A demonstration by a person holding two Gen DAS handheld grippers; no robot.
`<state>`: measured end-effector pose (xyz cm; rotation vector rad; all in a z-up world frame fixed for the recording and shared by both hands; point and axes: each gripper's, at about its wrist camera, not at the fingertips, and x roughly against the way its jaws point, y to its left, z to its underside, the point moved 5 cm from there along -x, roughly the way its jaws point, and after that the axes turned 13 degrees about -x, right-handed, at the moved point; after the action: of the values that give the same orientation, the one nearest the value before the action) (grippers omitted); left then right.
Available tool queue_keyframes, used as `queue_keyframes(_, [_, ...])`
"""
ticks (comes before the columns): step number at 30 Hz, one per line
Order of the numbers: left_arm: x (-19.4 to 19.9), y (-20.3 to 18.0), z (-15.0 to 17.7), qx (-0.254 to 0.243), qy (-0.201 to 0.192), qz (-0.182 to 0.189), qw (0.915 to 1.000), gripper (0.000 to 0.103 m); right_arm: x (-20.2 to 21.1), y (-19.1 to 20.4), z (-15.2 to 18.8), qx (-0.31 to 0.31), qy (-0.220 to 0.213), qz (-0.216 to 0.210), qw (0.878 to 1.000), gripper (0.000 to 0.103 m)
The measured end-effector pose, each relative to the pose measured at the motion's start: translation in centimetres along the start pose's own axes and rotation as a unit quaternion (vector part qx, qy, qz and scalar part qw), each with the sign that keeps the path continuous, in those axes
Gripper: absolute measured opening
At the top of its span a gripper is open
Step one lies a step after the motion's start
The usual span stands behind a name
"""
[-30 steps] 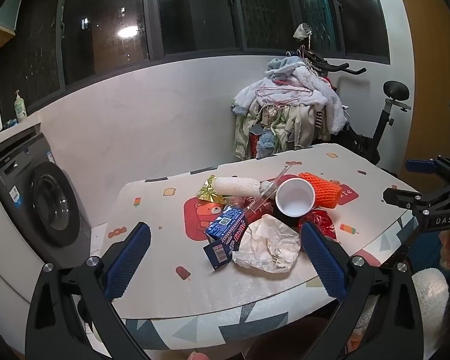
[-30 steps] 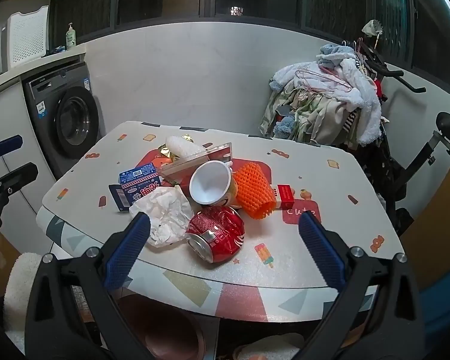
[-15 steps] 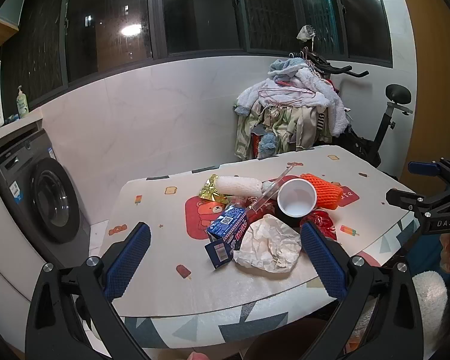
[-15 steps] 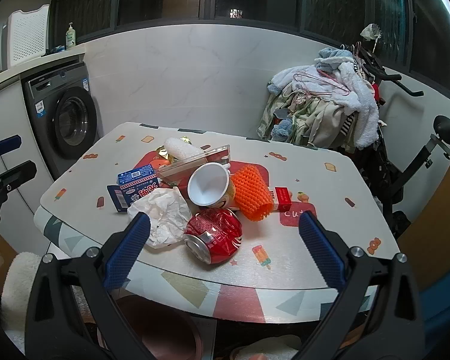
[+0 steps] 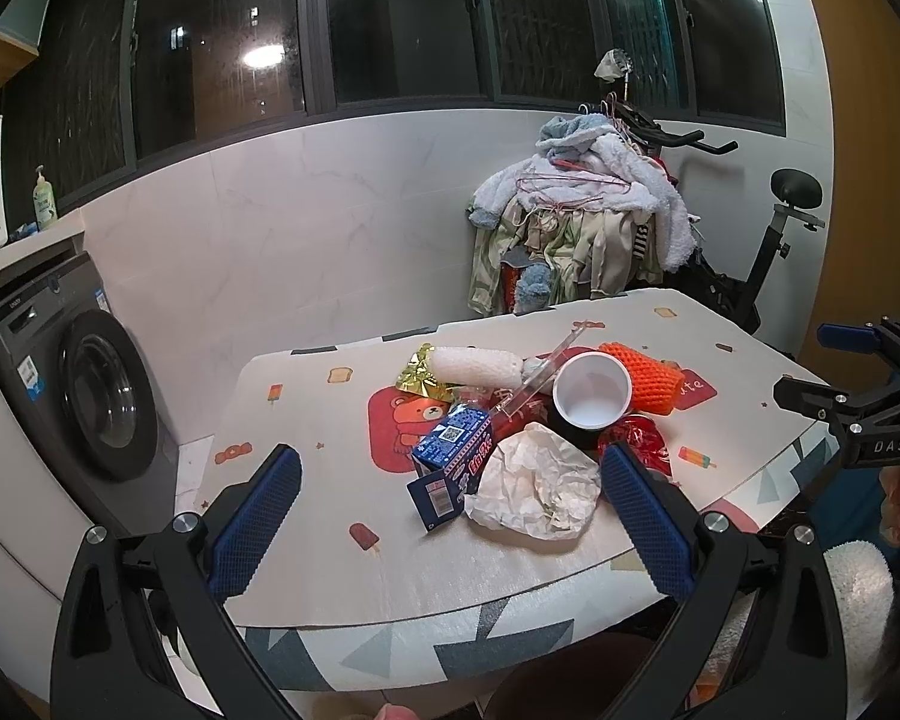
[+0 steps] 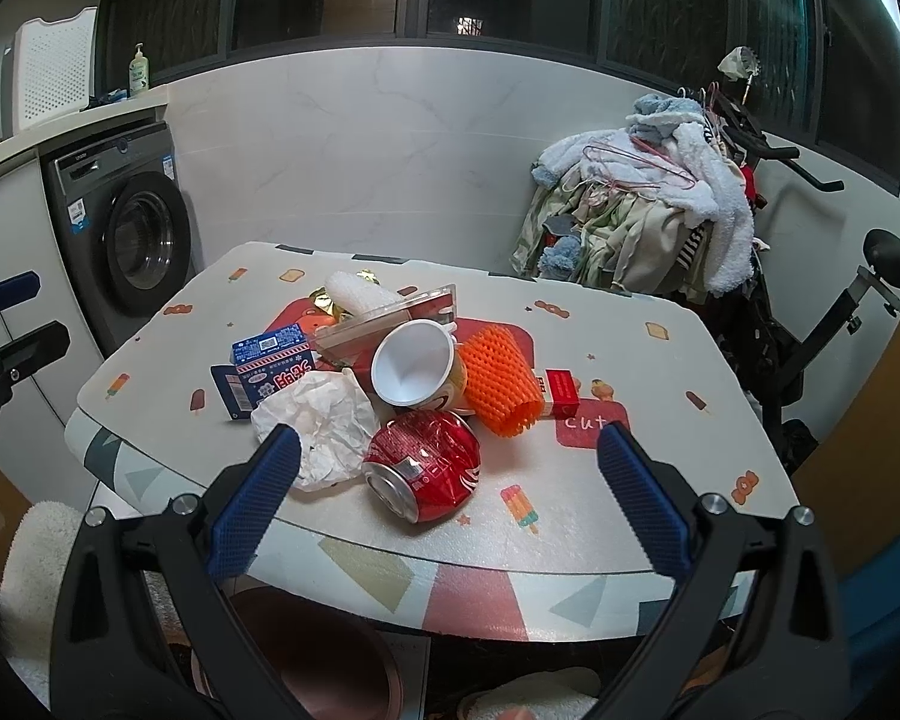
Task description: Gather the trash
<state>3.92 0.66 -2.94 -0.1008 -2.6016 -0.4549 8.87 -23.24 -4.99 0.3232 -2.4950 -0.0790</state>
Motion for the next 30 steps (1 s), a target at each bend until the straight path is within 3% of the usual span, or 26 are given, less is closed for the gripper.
queue_keyframes(30, [-0.2,0.0,0.5,0.009,0.004,0.004,0.9999,0.098,-0.3,-0.4,0.9,-0.002,0.002,0.005,1.000,0.098])
